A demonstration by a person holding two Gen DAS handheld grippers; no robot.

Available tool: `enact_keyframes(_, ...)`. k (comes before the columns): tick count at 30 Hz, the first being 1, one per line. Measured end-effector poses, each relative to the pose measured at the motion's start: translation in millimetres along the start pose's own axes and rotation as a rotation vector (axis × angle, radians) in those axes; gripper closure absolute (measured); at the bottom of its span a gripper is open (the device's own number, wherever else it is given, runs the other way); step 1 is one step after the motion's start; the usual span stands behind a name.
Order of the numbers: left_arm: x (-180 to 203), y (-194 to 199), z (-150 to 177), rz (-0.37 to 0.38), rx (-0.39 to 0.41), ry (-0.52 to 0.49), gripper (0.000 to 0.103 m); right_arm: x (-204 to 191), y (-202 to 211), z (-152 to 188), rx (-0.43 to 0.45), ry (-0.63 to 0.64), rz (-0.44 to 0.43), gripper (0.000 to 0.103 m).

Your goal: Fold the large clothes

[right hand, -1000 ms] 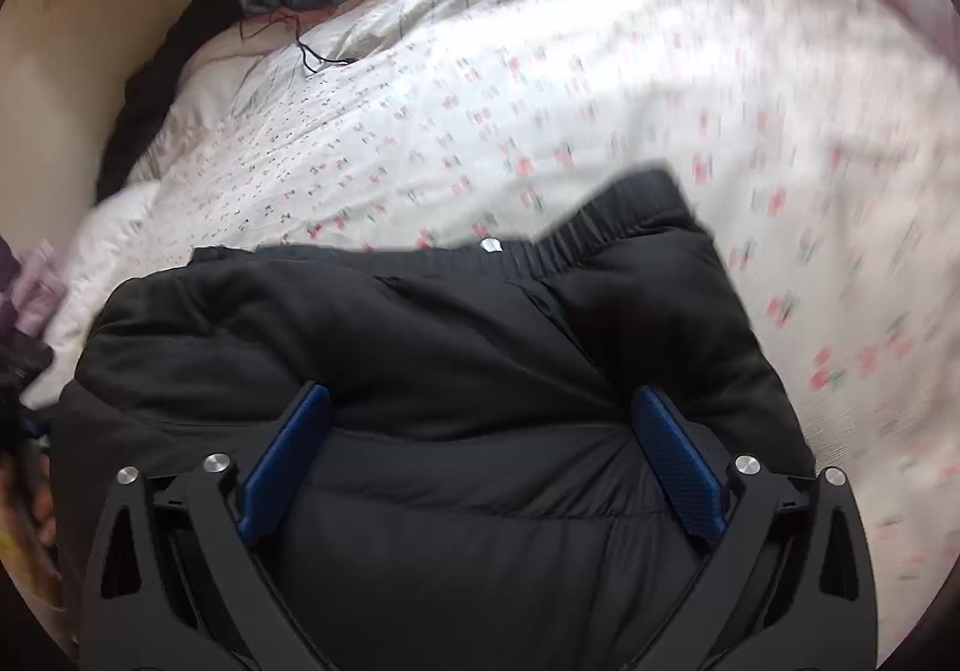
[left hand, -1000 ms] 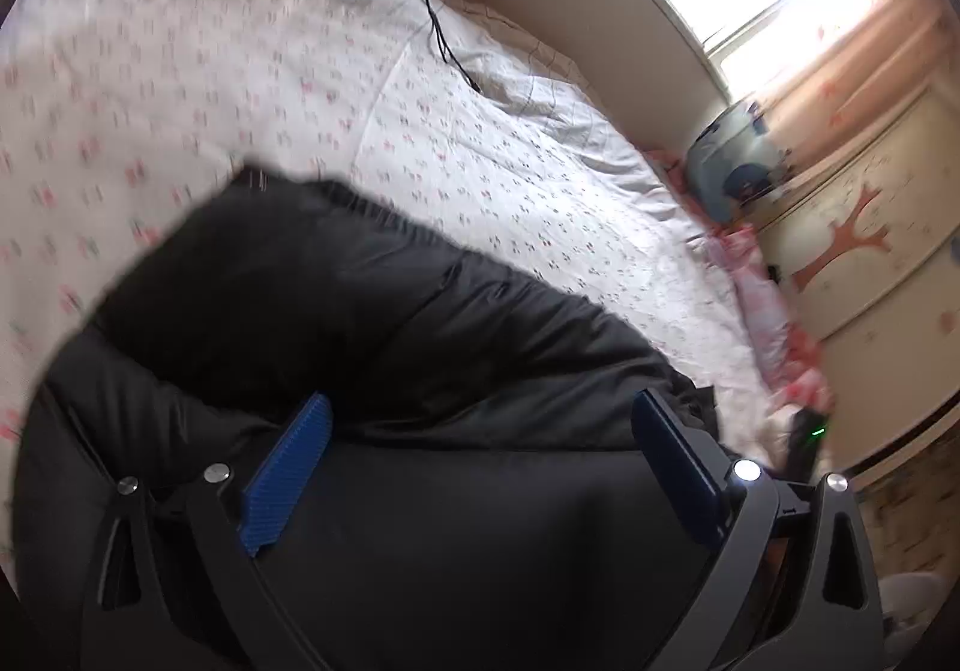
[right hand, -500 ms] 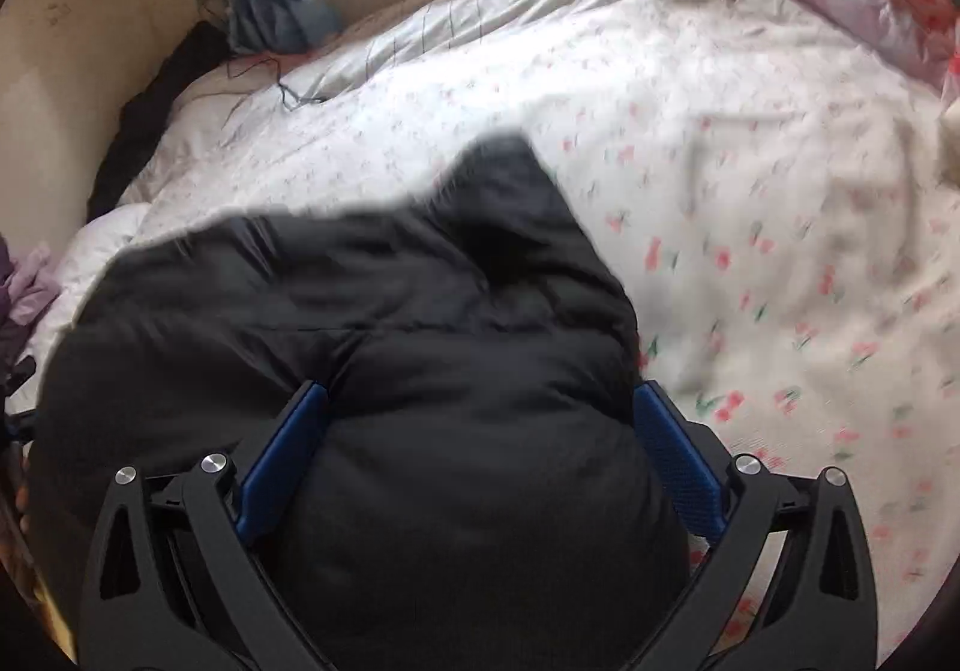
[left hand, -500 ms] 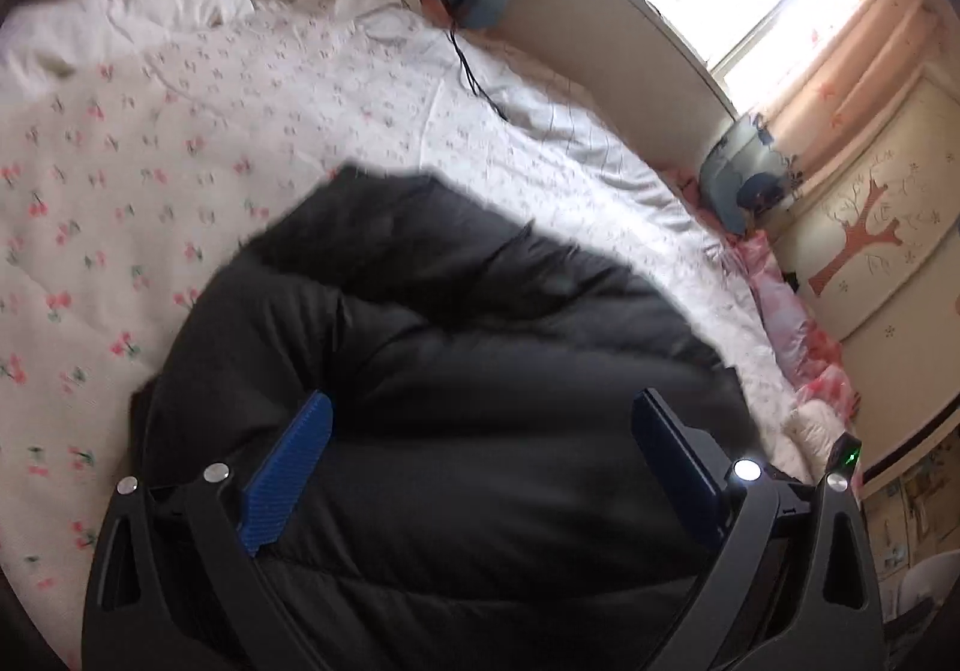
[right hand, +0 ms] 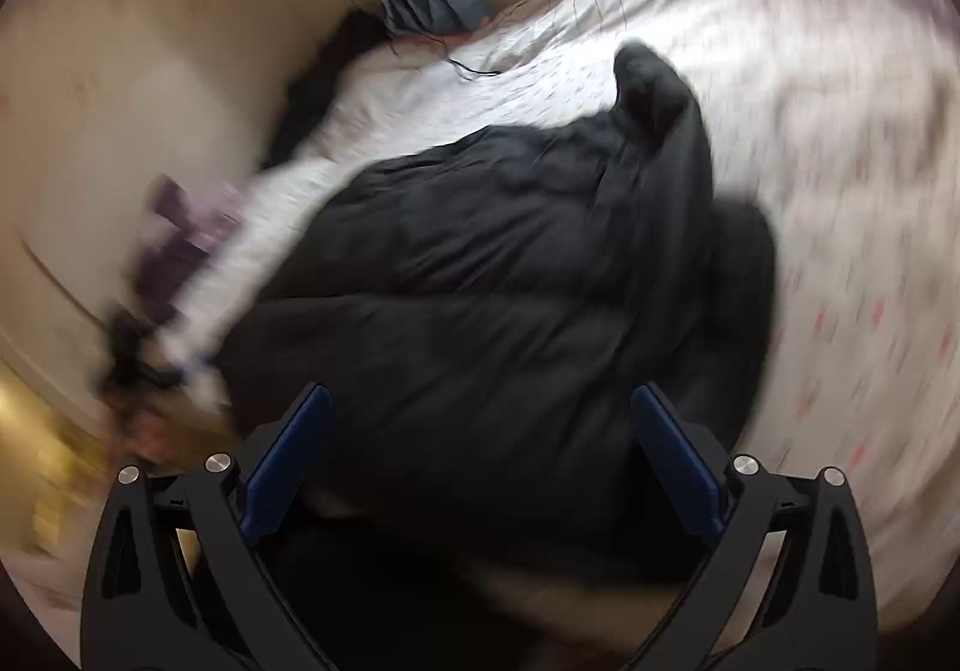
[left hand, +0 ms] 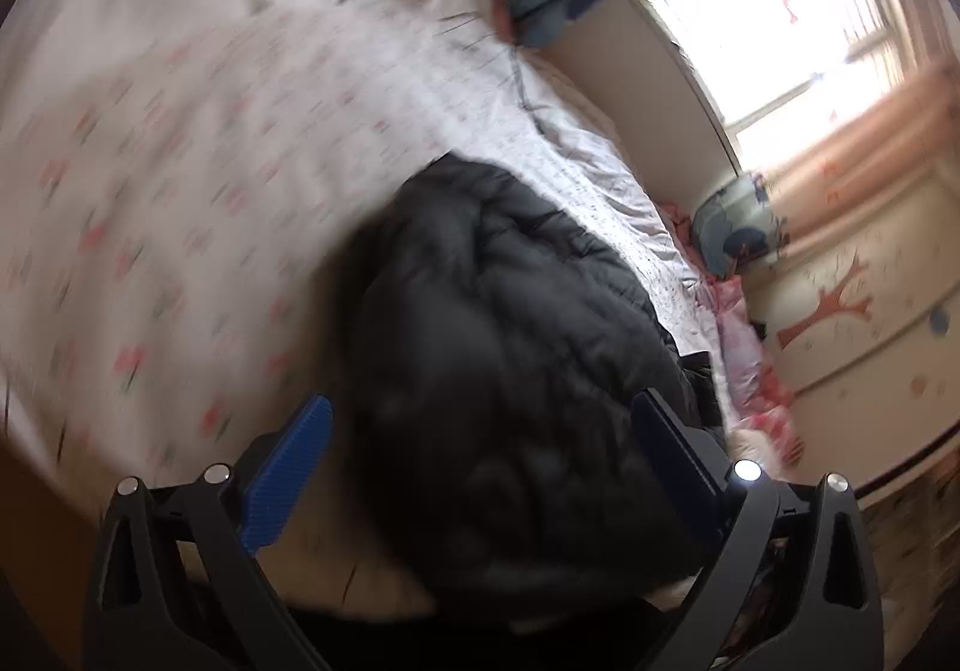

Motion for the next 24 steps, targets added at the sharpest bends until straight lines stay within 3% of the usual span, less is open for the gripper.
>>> enact_keyframes(2, -24.4, 7.9, 20.6, 0.026, -0.027, 0.094, 0.007, 12.6, 18.8, 23.4, 0.021, -0.133, -0.052, 0.007)
enact_keyframes(4, -34.7, 5.4, 39.8, 0.053, -0.055, 0.143, 0.007, 23.5, 31.4, 39.1, 0.032, -0.144, -0.015, 0.007)
enact_keyframes(5, -38.0, 1.7, 49.6, 0.075, -0.074, 0.163, 0.007, 31.9, 33.5, 48.4, 0.026, -0.188, -0.04, 0.007)
enact_keyframes(8, -33.5, -18.4, 74.5, 0.124, -0.136, 0.19, 0.007, 52.4, 18.0, 68.9, -0.035, -0.354, -0.14, 0.007)
enact_keyframes(12, -18.0, -41.6, 94.9, 0.195, -0.214, 0.22, 0.007, 60.9, -10.0, 76.1, -0.066, -0.433, -0.214, 0.007)
enact_keyframes(17, 2.2, -54.6, 99.5, 0.288, -0.225, 0.268, 0.007, 19.9, -36.4, 60.3, -0.052, -0.416, -0.394, 0.007)
enact_keyframes(18, 12.7, -50.8, 96.4, 0.334, -0.204, 0.264, 0.007, 8.1, -33.1, 51.2, -0.016, -0.409, -0.461, 0.006)
enact_keyframes(21, 37.3, -39.1, 85.5, 0.376, -0.158, 0.204, 0.007, -3.9, -31.0, 34.6, 0.059, -0.419, -0.514, 0.006)
enact_keyframes(24, 44.8, -38.6, 80.3, 0.393, -0.156, 0.214, 0.007, -25.1, -63.3, 50.2, -0.095, -0.471, -0.547, 0.006)
Point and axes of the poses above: each gripper's, at about its wrist camera, not at the fingertips, and y roughly against the way its jaws point, x to its right, z to its underside, the point moved 5 cm from there along -y, roughly the way its jaws point, and after that the axes turned 1 degree about -y, right-handed, at the moved point
